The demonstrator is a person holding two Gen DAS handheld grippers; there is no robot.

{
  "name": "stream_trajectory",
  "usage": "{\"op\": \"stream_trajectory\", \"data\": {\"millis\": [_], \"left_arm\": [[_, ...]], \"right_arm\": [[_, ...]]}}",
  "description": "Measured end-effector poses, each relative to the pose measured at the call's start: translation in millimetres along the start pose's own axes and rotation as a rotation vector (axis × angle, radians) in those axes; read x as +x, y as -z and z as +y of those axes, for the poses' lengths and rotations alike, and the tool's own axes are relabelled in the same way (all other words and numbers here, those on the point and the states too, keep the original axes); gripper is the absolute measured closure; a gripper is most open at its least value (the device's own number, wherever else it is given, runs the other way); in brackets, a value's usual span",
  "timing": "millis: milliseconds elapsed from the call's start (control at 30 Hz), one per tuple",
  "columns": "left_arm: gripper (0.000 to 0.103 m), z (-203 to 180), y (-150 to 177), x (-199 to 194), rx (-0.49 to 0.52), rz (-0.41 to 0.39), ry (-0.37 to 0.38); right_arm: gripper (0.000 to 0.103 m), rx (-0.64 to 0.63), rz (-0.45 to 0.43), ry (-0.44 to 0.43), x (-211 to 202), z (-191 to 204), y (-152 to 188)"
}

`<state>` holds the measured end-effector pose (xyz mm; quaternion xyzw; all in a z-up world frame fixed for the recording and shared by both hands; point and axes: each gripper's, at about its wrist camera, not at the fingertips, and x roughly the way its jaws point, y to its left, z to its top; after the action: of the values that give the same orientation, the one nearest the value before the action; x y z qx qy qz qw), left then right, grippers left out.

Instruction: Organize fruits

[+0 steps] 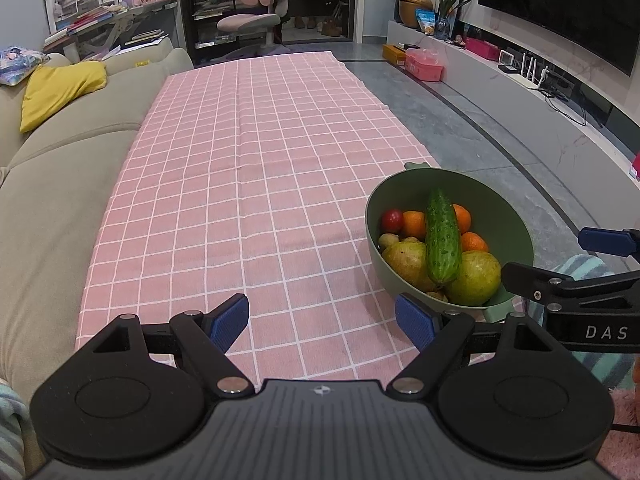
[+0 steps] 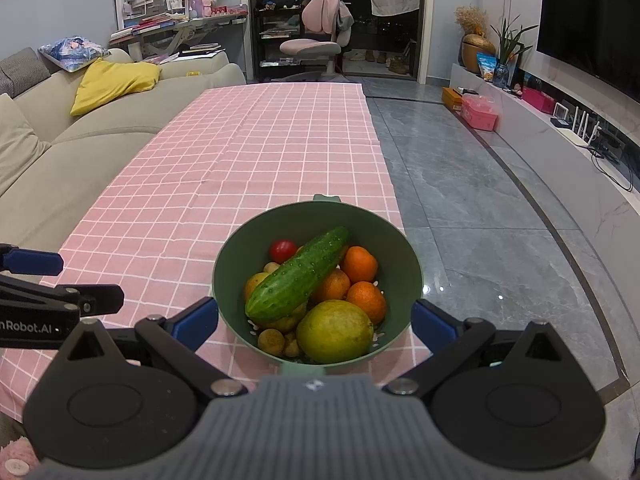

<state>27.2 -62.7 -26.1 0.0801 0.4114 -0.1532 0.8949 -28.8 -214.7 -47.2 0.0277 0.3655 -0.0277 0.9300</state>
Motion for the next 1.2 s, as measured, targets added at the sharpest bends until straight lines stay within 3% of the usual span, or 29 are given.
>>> {"op": "stream_trajectory", "data": {"millis": [1200], "left_arm": [[0.006,2.5,-1.8,-4.8,-0.012,-0.023,-0.027]], "right_arm": [[0.004,-0.004,0.018,-0.001,2.0,0.5,-0.1]]}}
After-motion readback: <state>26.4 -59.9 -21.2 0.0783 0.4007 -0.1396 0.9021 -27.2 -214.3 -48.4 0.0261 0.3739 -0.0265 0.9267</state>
